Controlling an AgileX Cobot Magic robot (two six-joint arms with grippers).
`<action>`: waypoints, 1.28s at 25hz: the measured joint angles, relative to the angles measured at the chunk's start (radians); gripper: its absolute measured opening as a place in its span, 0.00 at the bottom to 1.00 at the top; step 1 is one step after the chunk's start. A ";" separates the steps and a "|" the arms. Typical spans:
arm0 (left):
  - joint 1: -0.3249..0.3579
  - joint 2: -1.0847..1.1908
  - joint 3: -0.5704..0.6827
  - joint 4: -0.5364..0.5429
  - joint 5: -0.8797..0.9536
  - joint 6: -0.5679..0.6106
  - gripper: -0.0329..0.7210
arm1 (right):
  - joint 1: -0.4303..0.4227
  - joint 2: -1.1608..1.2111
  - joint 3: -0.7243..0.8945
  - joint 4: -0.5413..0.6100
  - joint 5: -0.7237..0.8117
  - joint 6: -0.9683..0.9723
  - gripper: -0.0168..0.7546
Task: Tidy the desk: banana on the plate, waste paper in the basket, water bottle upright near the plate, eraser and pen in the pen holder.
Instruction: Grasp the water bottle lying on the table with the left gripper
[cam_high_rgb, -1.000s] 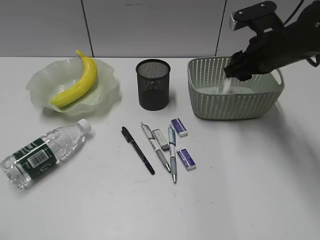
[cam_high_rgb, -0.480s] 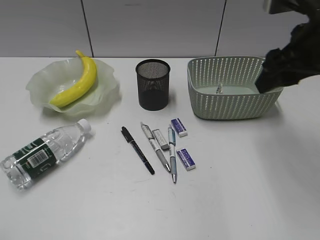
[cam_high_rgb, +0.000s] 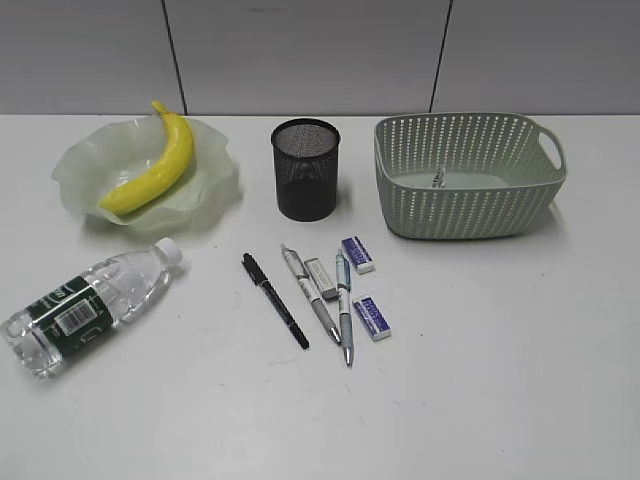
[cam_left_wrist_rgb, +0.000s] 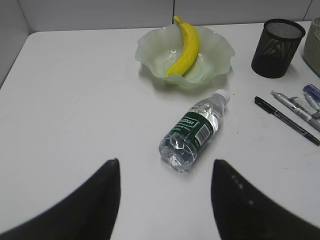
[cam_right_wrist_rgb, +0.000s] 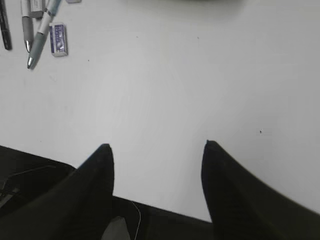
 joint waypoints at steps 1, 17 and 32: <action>0.000 0.000 0.000 -0.002 0.000 0.000 0.62 | 0.000 -0.071 0.030 -0.017 0.008 0.016 0.60; -0.009 0.535 -0.041 -0.112 -0.232 0.174 0.62 | 0.000 -0.681 0.280 -0.094 0.036 0.038 0.60; -0.129 1.563 -0.331 -0.172 -0.522 0.378 0.83 | 0.000 -0.690 0.280 -0.097 0.037 0.039 0.59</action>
